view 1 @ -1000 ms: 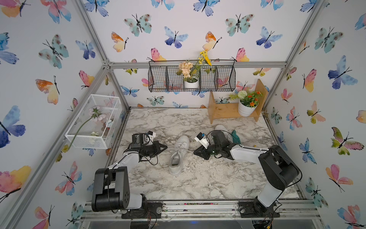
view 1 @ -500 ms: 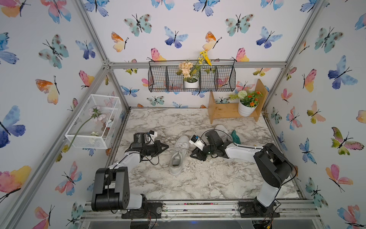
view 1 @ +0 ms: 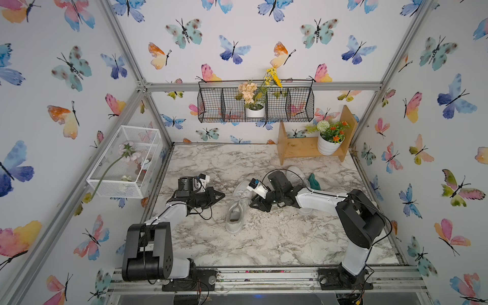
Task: Tie the shoes
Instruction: Tie the shoelace on the shoe.
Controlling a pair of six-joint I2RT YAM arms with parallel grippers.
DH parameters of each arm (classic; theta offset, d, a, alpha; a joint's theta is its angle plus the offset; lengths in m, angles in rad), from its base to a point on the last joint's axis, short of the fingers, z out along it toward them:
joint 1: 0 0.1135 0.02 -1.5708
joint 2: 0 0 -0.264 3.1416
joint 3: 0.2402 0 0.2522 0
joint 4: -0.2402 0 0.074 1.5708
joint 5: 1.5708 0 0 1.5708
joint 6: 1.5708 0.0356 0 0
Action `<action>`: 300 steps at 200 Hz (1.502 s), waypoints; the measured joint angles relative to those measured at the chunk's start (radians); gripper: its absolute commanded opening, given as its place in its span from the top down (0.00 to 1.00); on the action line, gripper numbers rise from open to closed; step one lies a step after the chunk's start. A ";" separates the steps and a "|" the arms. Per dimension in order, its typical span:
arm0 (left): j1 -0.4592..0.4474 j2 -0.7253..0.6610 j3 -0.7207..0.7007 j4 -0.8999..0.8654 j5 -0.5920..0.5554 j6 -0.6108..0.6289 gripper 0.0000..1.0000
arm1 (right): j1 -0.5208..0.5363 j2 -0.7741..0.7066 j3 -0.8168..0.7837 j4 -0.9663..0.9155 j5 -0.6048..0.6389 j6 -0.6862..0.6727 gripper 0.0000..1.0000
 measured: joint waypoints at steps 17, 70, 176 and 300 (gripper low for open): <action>0.000 0.000 0.000 0.000 0.000 0.000 1.00 | 0.005 0.011 0.000 -0.005 0.007 -0.001 0.69; 0.000 0.000 0.000 0.000 -0.003 0.000 1.00 | 0.008 0.013 0.000 -0.022 0.073 0.005 0.98; 0.035 -0.032 -0.012 -0.040 0.001 0.007 1.00 | 0.023 -0.060 -0.058 0.007 0.212 0.048 0.98; 0.055 -0.063 -0.012 -0.051 0.005 0.018 1.00 | -0.007 -0.084 -0.093 -0.019 -0.061 -0.006 0.66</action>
